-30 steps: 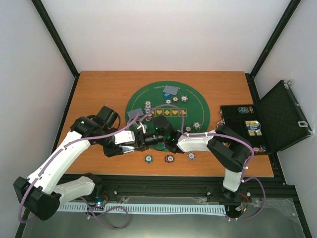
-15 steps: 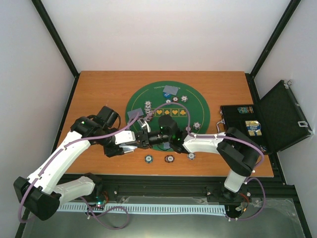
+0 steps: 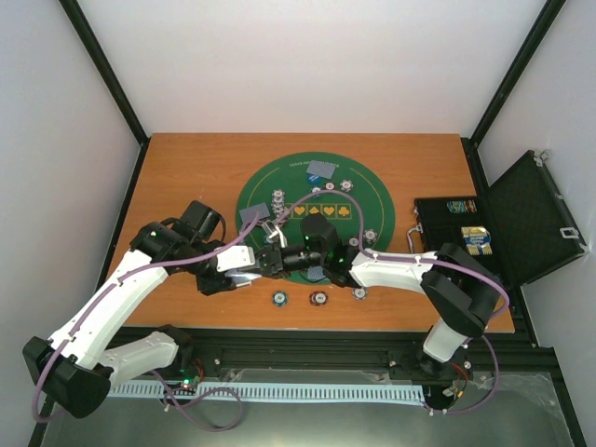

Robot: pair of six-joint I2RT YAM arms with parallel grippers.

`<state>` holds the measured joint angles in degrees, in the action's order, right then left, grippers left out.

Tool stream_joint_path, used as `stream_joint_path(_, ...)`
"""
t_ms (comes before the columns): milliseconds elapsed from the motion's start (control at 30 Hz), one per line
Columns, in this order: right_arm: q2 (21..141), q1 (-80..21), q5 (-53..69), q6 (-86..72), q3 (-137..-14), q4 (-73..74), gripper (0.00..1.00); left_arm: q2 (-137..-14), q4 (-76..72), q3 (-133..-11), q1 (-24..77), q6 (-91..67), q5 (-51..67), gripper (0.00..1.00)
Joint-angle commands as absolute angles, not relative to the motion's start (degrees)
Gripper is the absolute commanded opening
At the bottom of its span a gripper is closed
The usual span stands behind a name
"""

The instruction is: Distribute texas hold em gaming equipment

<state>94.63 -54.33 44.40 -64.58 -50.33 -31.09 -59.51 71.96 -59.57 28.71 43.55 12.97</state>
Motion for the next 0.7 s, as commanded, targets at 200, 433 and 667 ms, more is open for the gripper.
stream_joint_path(200,91.9,-52.2,40.7,-58.3,-49.3,-16.5,0.18,-58.2,73.3,-60.7,28.8,43.9,12.8,0.23)
stream_joint_path(433,92.4,-52.2,41.7,-58.4,-49.9,-17.1,0.43,-58.6,73.3,-61.0,28.8,43.7,13.1,0.22)
stream_joint_path(667,92.8,-52.2,41.8,-60.0,-49.7,-19.4,0.51,-58.4,73.6,-61.2,28.8,43.9,12.9,0.22)
